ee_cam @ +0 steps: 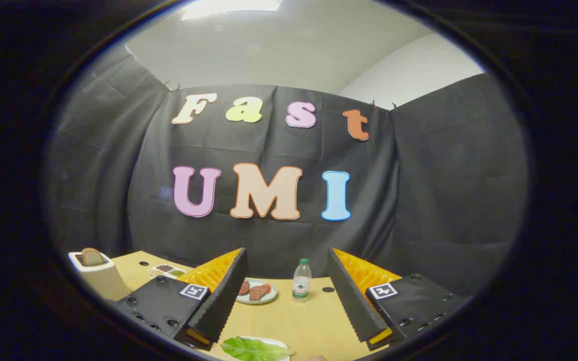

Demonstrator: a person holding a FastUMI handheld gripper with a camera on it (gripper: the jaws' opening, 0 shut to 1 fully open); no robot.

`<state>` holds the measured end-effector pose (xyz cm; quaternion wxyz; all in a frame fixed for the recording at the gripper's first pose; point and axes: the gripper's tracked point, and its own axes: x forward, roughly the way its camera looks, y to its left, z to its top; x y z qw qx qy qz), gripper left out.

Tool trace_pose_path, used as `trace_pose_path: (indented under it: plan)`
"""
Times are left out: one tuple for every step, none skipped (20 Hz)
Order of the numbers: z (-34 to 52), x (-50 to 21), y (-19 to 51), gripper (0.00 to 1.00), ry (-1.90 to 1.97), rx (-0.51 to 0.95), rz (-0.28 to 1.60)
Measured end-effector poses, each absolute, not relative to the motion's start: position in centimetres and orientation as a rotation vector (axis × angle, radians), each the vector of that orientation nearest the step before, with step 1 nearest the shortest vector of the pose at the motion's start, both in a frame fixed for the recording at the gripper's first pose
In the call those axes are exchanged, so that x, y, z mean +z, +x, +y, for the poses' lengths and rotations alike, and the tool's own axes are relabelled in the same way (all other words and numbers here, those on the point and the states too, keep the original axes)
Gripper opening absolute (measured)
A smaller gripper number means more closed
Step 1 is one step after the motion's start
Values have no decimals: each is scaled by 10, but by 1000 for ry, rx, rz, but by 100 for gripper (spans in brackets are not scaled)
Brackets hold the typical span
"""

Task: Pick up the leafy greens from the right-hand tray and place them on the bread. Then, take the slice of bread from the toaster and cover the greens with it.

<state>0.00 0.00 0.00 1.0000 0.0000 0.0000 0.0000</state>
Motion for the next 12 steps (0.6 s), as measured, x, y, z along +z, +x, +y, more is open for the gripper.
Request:
trace_pose_path:
  plan:
    - [0,1,1,100,-1,1,-2]
    - [-2,1,1,100,-3,0,-5]
    - [-3,1,2,100,-2,1,-4]
    - [-3,-1,3,100,0,3,-1]
    - [-3,0,3,100,3,5,-1]
    - [-3,0,3,100,6,9,-4]
    - [-3,1,3,100,8,10,-7]
    - [-4,2,3,100,9,9,-11]
    - [-4,2,2,100,10,8,-14]
    - [-4,2,1,100,9,9,-17]
    - [-3,2,1,100,6,12,-18]
    - [-3,0,0,100,1,15,-16]
